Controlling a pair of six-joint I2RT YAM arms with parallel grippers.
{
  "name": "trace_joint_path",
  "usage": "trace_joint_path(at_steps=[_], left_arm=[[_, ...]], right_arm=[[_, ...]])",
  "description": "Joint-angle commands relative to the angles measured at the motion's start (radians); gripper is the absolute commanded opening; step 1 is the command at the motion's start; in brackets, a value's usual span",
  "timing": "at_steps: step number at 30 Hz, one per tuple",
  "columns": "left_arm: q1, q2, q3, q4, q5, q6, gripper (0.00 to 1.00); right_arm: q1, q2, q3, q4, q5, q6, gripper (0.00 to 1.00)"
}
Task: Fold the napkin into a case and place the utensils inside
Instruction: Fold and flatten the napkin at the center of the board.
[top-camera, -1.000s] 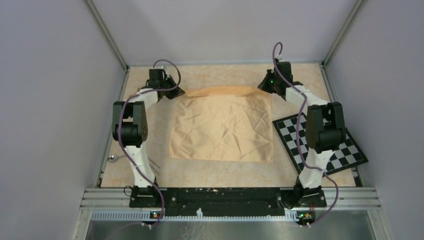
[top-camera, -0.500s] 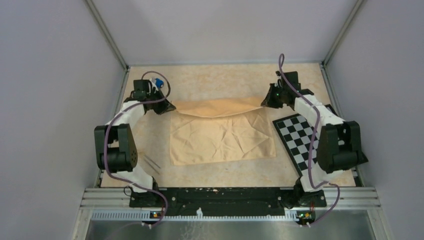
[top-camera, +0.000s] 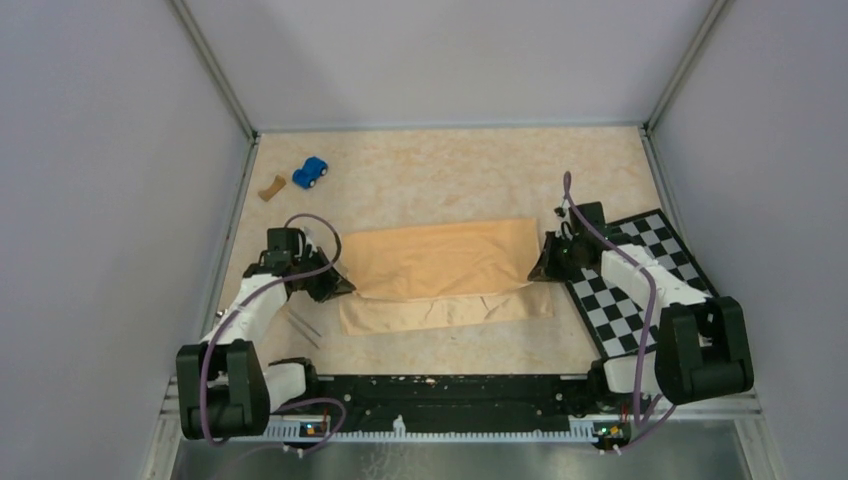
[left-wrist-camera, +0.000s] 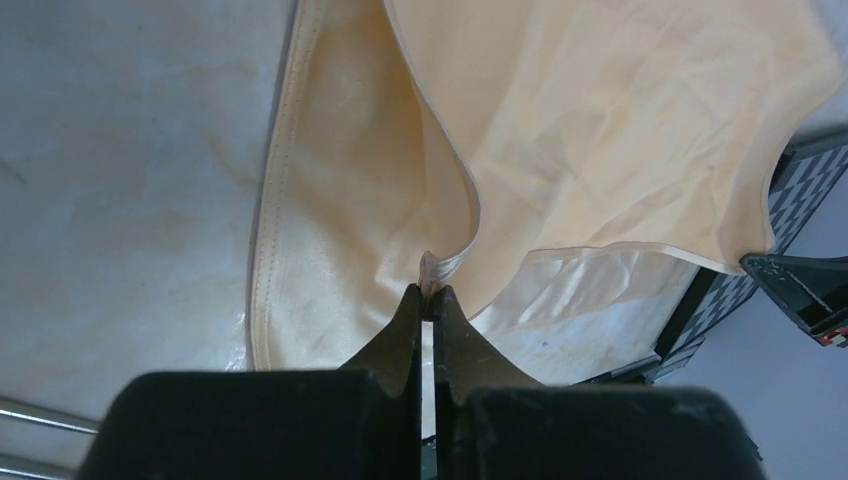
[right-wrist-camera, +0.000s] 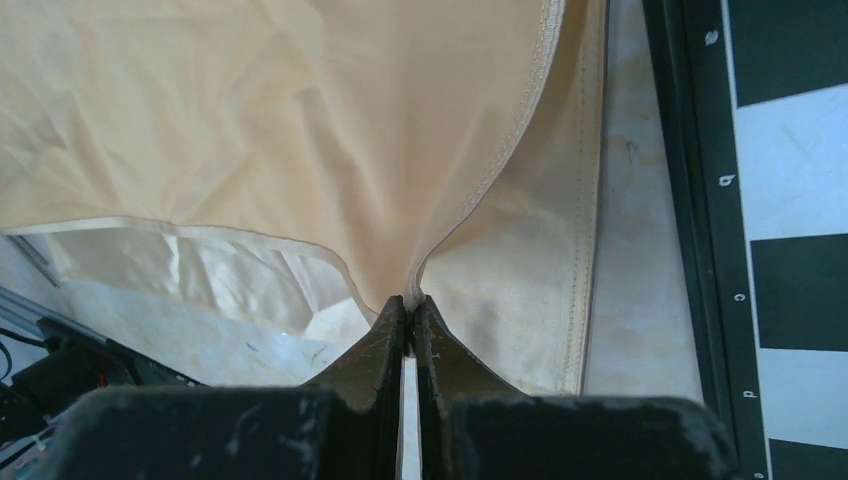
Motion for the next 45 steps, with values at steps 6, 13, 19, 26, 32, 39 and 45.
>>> trace_joint_path(at_steps=[6,13,19,26,32,39,45], left_arm=[[0.001,-0.011,0.021,-0.075,-0.025,-0.027,0.0],[0.0,-0.098,0.1,-0.216,-0.059,-0.029,0.0],[-0.001,-0.184,0.077,-0.342,-0.092,-0.049,0.0],[-0.001,-0.204,-0.077,-0.31,-0.058,-0.156,0.0],[-0.001,-0.084,-0.176,-0.141,-0.082,-0.215,0.0],[0.0,0.094,-0.192,0.004,-0.15,-0.245,0.0],[-0.001,0.306,-0.095,0.056,-0.223,-0.21,0.0]], right_arm=[[-0.005,-0.037,0.017,-0.007,-0.028,-0.003,0.0],[-0.005,-0.136,0.058,-0.129,-0.005,0.0,0.0],[-0.005,-0.203,0.065,-0.227,0.021,0.017,0.0],[-0.005,-0.176,-0.052,-0.175,0.055,0.146,0.0],[-0.005,-0.07,-0.153,0.017,0.034,0.204,0.0],[-0.005,0.055,-0.191,0.15,0.073,0.195,0.0],[-0.005,0.127,-0.201,0.238,0.063,0.215,0.0]])
